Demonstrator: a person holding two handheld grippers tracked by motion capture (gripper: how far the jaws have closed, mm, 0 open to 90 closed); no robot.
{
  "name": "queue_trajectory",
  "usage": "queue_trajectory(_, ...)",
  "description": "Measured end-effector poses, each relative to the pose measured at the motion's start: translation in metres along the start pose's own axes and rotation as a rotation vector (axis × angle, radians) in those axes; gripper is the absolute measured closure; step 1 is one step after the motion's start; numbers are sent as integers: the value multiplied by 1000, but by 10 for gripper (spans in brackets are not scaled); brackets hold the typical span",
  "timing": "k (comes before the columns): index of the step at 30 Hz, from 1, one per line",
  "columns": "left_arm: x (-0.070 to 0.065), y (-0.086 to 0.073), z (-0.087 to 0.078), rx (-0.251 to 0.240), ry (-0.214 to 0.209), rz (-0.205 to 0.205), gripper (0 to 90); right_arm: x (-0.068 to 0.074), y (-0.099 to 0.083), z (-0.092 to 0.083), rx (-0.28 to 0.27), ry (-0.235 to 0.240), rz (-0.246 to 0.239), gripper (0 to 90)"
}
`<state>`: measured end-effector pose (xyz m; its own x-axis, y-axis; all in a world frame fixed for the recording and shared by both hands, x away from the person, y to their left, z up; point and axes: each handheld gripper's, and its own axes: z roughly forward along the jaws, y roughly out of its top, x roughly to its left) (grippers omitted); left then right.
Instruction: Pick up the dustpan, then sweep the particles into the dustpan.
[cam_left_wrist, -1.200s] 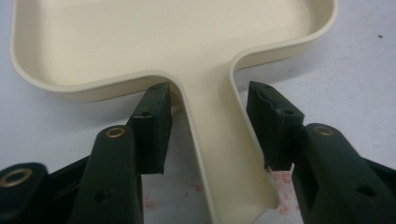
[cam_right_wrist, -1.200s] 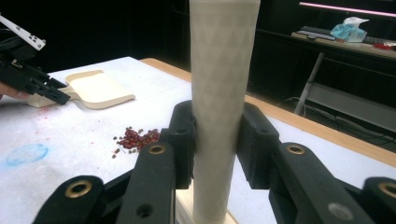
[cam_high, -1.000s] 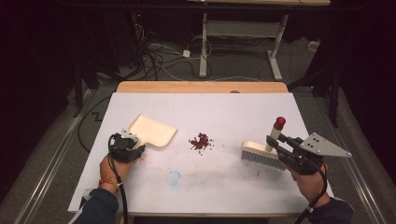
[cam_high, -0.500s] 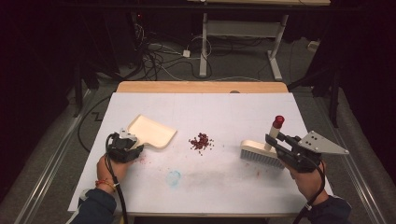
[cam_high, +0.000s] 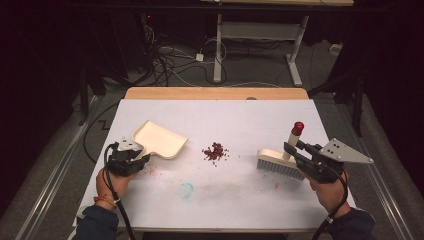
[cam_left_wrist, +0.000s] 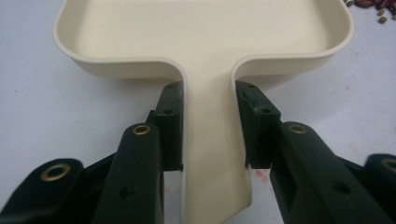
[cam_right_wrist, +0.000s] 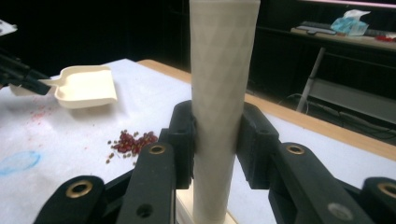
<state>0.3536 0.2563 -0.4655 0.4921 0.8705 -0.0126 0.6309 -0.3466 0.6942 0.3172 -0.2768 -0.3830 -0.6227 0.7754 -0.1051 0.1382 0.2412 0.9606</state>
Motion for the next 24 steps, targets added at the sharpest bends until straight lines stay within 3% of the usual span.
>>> queue_trajectory(5,-6,-3,-13,-10,-21,24,638,2,1,3,-4,0,1,703)
queue_trajectory(10,-18,-11,-26,13,-41,73,638,3,1,8,3,4,1,703)
queue_trajectory(15,-27,-18,-30,42,-73,101,638,3,3,14,0,4,10,703)
queue_trajectory(19,-39,-25,-28,70,-103,121,638,4,9,29,1,12,-3,703)
queue_trajectory(24,-49,-24,-26,82,-131,150,638,4,19,45,-21,16,28,703)
